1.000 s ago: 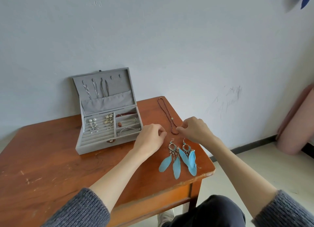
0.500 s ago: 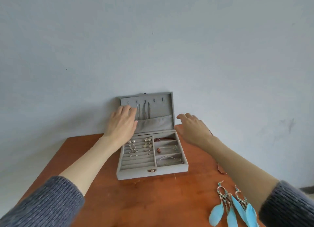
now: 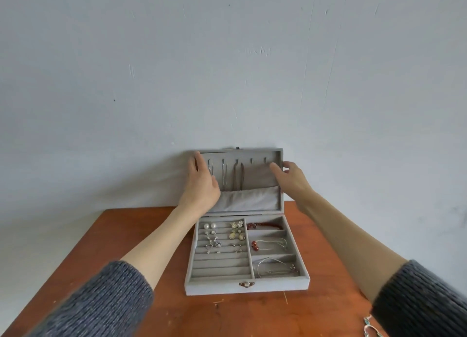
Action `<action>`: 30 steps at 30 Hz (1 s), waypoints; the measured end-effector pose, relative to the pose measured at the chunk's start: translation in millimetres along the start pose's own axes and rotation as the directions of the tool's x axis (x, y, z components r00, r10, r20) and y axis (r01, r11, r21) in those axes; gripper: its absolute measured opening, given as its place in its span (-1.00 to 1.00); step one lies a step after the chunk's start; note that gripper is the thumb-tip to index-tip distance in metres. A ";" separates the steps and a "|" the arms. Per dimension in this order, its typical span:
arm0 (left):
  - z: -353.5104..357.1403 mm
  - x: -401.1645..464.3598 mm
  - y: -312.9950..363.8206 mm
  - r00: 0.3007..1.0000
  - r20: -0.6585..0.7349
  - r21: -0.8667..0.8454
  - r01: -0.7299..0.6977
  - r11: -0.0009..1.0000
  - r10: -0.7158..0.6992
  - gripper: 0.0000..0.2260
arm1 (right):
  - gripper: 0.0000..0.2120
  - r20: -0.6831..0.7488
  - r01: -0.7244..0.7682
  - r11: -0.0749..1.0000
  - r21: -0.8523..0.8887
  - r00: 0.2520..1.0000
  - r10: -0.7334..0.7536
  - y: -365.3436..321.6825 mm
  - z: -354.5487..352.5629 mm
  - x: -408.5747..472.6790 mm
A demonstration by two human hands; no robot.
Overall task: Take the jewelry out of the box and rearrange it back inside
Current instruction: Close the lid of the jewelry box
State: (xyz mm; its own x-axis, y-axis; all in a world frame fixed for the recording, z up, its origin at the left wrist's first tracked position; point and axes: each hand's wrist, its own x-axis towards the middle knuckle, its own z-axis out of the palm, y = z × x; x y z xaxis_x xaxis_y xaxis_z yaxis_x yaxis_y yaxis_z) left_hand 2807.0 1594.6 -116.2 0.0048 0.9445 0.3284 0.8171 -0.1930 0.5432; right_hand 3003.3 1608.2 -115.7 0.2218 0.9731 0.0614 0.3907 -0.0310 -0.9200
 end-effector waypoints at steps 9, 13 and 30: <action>-21.8 -23.7 10.3 0.998 0.045 -0.155 0.061 0.986 -0.055 -0.43 | -0.46 -0.011 -0.009 0.994 0.107 1.000 0.010 -8.2 -12.2 -29.5; -30.2 -56.4 11.0 0.999 0.051 -0.196 0.024 0.980 -0.014 -0.43 | -0.45 -0.038 0.021 0.996 0.091 0.999 -0.017 -11.8 -23.3 -59.7; -16.8 -178.9 -21.8 0.988 -0.127 -0.352 0.036 0.935 -0.086 -0.65 | -0.70 -0.144 0.011 0.999 0.046 0.990 -0.004 50.0 -11.0 -167.1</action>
State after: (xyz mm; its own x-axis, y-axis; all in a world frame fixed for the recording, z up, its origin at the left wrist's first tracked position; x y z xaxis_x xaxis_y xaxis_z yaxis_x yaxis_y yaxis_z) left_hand 2778.6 1425.4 -173.7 -0.1387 0.9163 0.3758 0.5619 -0.2396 0.7917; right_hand 2995.6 1441.5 -167.7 0.3468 0.9302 0.1206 0.3519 -0.0099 -0.9360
